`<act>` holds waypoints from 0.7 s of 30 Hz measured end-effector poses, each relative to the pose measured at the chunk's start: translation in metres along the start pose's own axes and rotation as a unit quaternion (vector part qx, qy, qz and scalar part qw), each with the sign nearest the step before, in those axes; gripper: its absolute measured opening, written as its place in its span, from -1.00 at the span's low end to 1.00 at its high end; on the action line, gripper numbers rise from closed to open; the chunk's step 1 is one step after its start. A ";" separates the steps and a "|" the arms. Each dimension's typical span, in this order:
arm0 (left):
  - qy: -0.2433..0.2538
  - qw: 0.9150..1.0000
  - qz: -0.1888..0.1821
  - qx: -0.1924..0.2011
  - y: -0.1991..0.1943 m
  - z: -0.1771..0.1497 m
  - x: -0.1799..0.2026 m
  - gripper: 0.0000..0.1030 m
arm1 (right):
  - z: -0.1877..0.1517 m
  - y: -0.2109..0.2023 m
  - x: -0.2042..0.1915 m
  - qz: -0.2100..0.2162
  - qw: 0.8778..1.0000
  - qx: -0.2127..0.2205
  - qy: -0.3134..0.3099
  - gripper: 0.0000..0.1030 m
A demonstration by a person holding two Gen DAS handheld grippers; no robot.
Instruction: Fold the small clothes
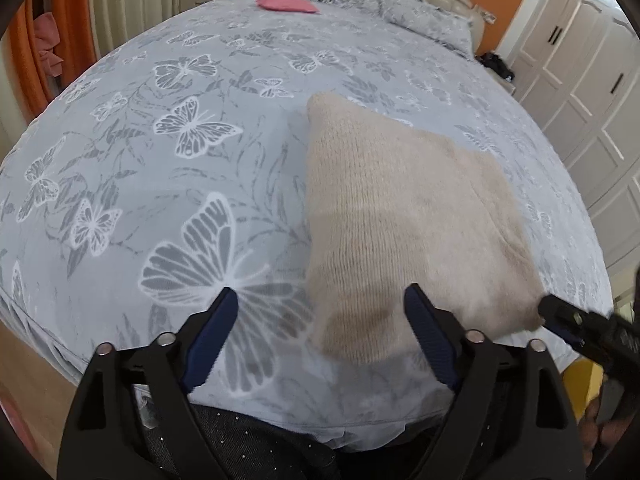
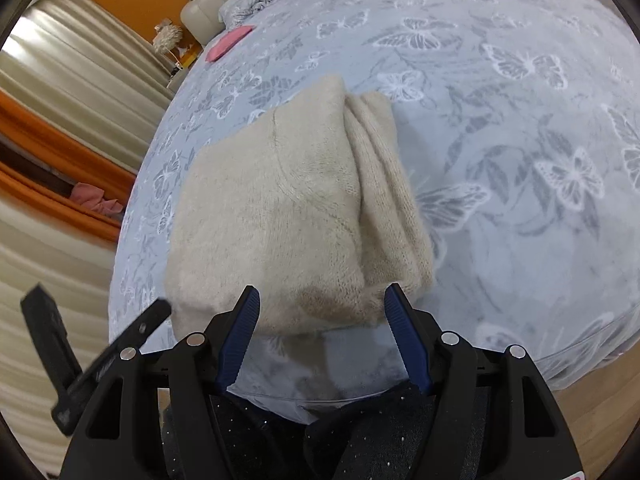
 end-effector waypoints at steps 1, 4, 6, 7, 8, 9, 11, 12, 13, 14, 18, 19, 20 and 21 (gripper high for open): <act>0.002 1.000 -0.006 0.006 -0.003 -0.004 0.000 0.66 | 0.002 0.001 -0.001 -0.001 1.000 -0.003 -0.002 0.07; 0.003 1.000 -0.018 0.016 -0.009 -0.020 -0.003 0.67 | 0.009 0.007 -0.010 -0.010 1.000 -0.016 -0.014 -0.81; -0.006 1.000 -0.024 0.018 -0.011 -0.031 -0.007 0.67 | 0.011 0.002 -0.029 0.005 0.999 -0.013 -0.030 -0.82; -0.020 0.999 -0.031 0.013 -0.011 -0.035 -0.010 0.67 | 0.011 0.001 -0.038 0.010 0.999 -0.015 -0.042 -0.82; -0.031 0.999 -0.036 0.011 -0.011 -0.037 -0.013 0.68 | 0.011 -0.001 -0.055 0.011 0.998 -0.013 -0.066 -0.82; -0.052 0.997 -0.050 0.013 -0.011 -0.039 -0.018 0.68 | 0.010 -0.001 -0.069 0.006 0.996 -0.011 -0.085 -0.82; -0.075 0.995 -0.057 0.018 -0.012 -0.041 -0.026 0.70 | 0.013 -0.003 -0.081 -0.025 0.995 0.001 -0.102 -0.72; -0.082 0.995 -0.057 0.016 -0.010 -0.043 -0.029 0.70 | 0.014 -0.006 -0.079 -0.044 0.994 0.016 -0.098 -0.66; -0.090 0.994 -0.058 0.013 -0.009 -0.044 -0.032 0.70 | 0.015 -0.010 -0.072 -0.057 0.994 0.029 -0.085 -0.35; -0.097 0.993 -0.060 0.013 -0.009 -0.045 -0.035 0.70 | 0.015 -0.012 -0.065 -0.062 0.995 0.036 -0.073 -0.14; -0.124 0.989 -0.077 0.014 -0.008 -0.049 -0.046 0.72 | 0.005 -0.014 -0.023 -0.069 0.997 0.026 0.002 0.21; -0.129 0.988 -0.083 0.010 -0.006 -0.050 -0.047 0.72 | 0.005 -0.011 -0.017 -0.067 0.998 0.015 0.015 0.22; -0.134 0.987 -0.088 0.005 -0.003 -0.050 -0.047 0.72 | 0.004 -0.007 -0.009 -0.064 0.997 0.003 0.035 0.22; -0.136 0.986 -0.092 0.002 -0.001 -0.051 -0.047 0.72 | 0.003 -0.004 -0.006 -0.060 0.997 -0.002 0.048 0.25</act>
Point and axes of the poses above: each gripper's, at about its wrist camera, not at the fingertips, and y roughly the way its jaws point, x to its right, z to its top, the point moved 1 cm from there along y, roughly the way its jaws point, and after that the axes turned 11 degrees about y, right-handed, at the moved point
